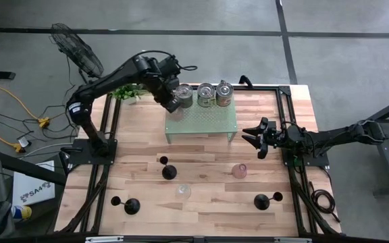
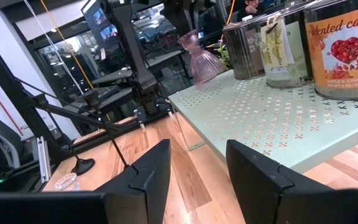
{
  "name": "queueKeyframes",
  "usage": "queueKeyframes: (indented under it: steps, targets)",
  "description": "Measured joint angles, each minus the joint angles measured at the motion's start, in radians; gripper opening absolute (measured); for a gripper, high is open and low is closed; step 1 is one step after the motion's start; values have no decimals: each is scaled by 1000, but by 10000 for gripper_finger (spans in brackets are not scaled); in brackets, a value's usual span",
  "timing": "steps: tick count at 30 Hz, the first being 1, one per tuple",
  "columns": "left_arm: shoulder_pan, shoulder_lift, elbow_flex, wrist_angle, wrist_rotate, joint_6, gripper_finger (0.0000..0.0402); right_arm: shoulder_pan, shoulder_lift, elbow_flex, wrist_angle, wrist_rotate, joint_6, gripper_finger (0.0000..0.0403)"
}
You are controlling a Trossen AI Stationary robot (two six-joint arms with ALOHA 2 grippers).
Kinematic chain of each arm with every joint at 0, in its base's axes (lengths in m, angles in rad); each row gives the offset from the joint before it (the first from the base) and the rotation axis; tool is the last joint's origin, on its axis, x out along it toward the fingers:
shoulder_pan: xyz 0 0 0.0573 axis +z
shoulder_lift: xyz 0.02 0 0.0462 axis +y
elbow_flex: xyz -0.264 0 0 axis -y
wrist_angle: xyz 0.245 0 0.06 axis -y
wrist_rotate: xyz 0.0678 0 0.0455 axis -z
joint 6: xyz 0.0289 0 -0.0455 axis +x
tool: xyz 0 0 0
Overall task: Pick & Place candle stick holders
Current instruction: Put the left pink candle holder on the shelf
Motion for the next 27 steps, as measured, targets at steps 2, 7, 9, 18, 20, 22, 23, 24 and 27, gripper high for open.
queueKeyframes:
  steps: [2, 7, 9, 18, 20, 22, 23, 24, 27]
  targets:
    - [0, 7, 0, -2, -1, -2, 15, 0, 0, 0, 0, 0, 0, 148]
    - [0, 19, -1, 3, -9, -21, 21, 0, 0, 0, 0, 0, 0, 148]
    - [0, 24, 0, 19, -12, -27, 25, 0, 0, 0, 0, 0, 0, 148]
    - [0, 36, 0, 51, -16, -24, 25, 0, 0, 0, 0, 0, 0, 148]
    - [0, 36, 0, 55, -25, -28, 29, 0, 0, 0, 0, 0, 0, 148]
    - [0, 36, 0, 52, -35, -28, 34, 0, 0, 0, 0, 0, 0, 148]
    - [0, 36, 0, 52, -37, -28, 36, 0, 0, 0, 0, 0, 0, 148]
    - [0, 36, 0, 52, -38, -28, 38, 0, 0, 0, 0, 0, 0, 148]
    - [0, 36, 0, 52, -41, -28, 42, 0, 0, 0, 0, 0, 0, 148]
